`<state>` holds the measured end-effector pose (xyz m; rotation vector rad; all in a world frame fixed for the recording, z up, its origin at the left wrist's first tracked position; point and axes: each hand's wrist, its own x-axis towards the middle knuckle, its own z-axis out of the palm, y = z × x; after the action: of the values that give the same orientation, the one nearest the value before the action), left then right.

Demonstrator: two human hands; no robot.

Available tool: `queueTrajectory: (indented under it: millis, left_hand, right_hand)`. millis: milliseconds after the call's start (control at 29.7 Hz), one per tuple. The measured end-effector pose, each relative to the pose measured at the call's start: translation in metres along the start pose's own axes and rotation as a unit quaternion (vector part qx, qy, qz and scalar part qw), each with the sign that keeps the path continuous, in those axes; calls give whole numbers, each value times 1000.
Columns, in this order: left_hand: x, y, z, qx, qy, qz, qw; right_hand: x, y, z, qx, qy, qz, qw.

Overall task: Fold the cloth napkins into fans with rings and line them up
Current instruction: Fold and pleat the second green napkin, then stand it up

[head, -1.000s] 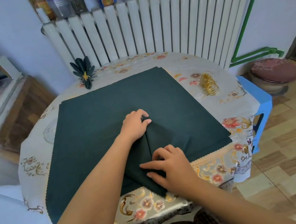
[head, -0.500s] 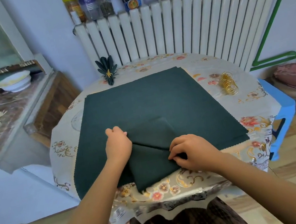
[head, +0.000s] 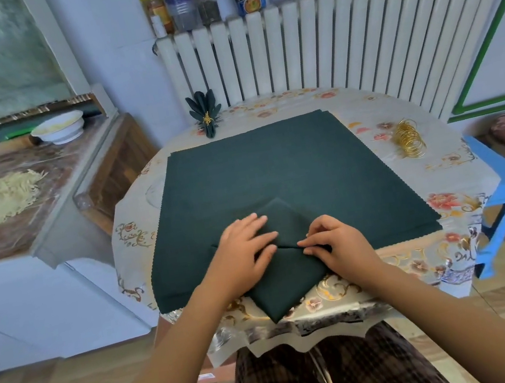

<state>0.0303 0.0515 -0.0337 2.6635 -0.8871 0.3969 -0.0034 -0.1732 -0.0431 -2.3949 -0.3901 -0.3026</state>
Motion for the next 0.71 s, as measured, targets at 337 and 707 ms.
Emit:
queueTrajectory:
  millis: [337, 707]
  left_hand:
    - [3, 6, 4, -225, -1, -157, 962]
    - [-5, 18, -6, -141, -32, -27, 989]
  right_hand:
    - [-12, 21, -25, -12, 13, -6, 1000]
    - [-23, 31, -44, -113, -57, -165, 978]
